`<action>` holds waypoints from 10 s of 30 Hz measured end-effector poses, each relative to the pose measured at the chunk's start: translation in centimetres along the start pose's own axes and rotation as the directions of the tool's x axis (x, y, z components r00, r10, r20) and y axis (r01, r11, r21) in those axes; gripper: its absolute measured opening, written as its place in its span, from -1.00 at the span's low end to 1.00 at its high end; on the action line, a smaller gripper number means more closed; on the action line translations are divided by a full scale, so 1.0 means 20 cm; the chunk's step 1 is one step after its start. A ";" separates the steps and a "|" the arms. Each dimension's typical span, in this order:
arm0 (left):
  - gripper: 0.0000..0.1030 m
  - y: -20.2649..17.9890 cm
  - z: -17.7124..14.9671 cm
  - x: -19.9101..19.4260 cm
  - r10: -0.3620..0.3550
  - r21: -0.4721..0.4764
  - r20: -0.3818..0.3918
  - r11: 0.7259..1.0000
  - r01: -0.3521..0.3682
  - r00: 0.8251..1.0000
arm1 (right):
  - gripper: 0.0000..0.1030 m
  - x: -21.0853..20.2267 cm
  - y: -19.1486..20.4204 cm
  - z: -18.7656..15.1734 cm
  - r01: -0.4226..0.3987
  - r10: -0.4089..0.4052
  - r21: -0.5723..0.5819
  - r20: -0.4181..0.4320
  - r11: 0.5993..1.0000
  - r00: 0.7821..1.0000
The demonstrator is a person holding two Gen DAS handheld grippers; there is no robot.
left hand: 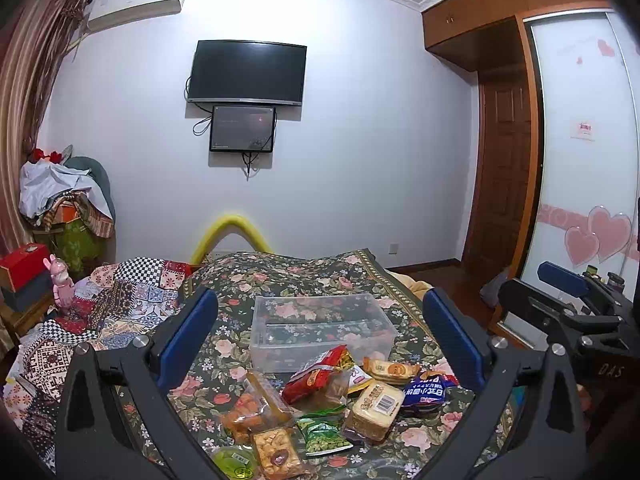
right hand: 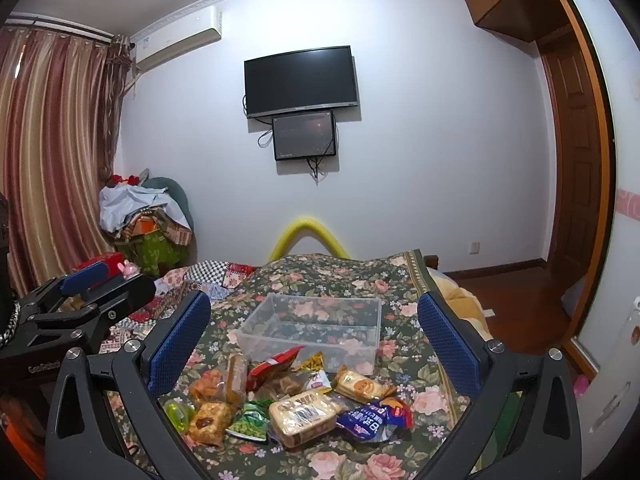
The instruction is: Organize snacks
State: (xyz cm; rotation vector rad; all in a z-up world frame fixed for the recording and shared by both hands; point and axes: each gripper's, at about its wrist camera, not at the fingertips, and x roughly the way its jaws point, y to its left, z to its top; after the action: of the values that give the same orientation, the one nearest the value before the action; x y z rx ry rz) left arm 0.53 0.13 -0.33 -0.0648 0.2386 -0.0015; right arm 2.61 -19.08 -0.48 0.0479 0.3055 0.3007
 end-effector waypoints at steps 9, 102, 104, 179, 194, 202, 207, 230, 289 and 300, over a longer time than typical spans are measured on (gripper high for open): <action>0.82 0.07 -0.11 0.08 0.022 0.027 -0.073 0.999 -0.020 0.997 | 1.00 0.09 -0.05 -0.09 0.017 -0.017 0.000 -0.077 1.000 0.997; 0.10 0.39 -0.18 1.06 -0.022 -0.049 -0.411 0.999 0.002 0.911 | 0.63 0.85 -0.20 -0.13 -0.050 0.047 0.001 -0.341 0.999 0.939; 0.10 0.39 -0.18 1.13 -0.031 -0.059 -0.428 0.998 0.007 0.903 | 0.63 0.89 -0.21 -0.13 -0.040 0.036 -0.004 -0.350 0.999 0.936; 0.66 0.63 -0.80 0.94 -0.061 -0.147 -0.707 0.987 -0.062 0.705 | 0.86 0.64 -0.41 -0.54 0.062 -0.017 0.051 -0.616 0.997 0.787; 0.94 0.65 -0.90 1.01 -0.103 -0.214 -0.680 0.975 -0.063 0.726 | 0.73 0.75 -0.43 -0.70 0.098 -0.011 0.091 -0.674 0.991 0.739; 0.61 0.64 -0.91 0.97 -0.156 -0.244 -0.665 0.970 -0.014 0.731 | 0.14 0.72 -0.44 -0.67 0.082 0.009 0.110 -0.646 0.990 0.763; 0.46 0.62 -0.91 0.91 -0.127 -0.208 -0.665 0.978 -0.020 0.736 | -0.05 0.68 -0.45 -0.66 0.073 0.022 0.126 -0.625 0.989 0.780; 0.06 0.54 -0.49 0.77 -0.040 -0.096 -0.508 0.995 -0.010 0.860 | -0.31 0.59 -0.40 -0.44 0.028 0.027 0.098 -0.514 0.995 0.857; 0.25 0.40 -0.38 1.88 -0.083 -0.106 -0.629 0.994 0.020 0.773 | 0.31 1.55 -0.15 -0.25 -0.048 -0.022 -0.108 -0.569 0.993 0.822; 0.25 0.37 -0.18 1.50 -0.086 -0.085 -0.534 0.995 0.048 0.841 | 0.33 1.26 -0.13 -0.13 -0.038 -0.034 -0.130 -0.505 0.991 0.862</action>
State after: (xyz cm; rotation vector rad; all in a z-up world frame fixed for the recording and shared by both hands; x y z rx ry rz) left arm 28.84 6.99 -11.29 -0.1411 0.8032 -0.0828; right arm 25.44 -14.09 -10.49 -0.1707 0.8110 0.3332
